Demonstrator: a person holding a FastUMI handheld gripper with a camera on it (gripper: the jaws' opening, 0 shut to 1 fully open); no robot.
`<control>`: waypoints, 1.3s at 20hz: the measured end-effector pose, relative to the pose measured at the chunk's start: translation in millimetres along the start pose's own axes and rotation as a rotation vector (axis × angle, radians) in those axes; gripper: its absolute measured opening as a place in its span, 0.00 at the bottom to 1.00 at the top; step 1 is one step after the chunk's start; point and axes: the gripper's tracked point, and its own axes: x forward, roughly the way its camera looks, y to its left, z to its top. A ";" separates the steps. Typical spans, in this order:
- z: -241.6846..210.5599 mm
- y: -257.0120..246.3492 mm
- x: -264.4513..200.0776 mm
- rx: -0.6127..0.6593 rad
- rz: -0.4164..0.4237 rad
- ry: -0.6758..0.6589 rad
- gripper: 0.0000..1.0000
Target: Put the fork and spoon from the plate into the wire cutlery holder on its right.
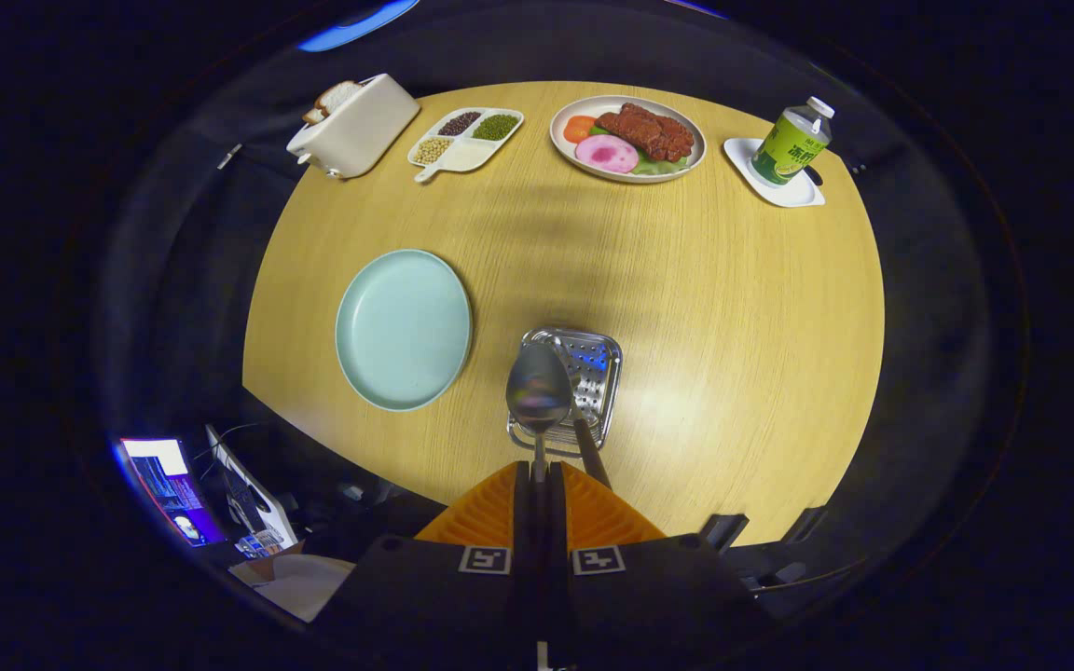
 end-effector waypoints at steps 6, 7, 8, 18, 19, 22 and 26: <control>5.5 -11.0 21.0 0.013 0.013 0.104 0.09; 6.4 -10.7 23.6 0.017 0.018 0.117 0.09; 7.4 -11.3 25.7 0.013 0.021 0.130 0.09; 27.5 -4.3 15.3 0.047 0.092 0.021 0.68; 30.2 -3.1 6.6 0.060 0.101 -0.023 0.82; 46.0 -3.1 -27.2 0.079 0.110 -0.172 1.00; 70.5 -7.4 -84.4 0.150 0.104 -0.405 0.99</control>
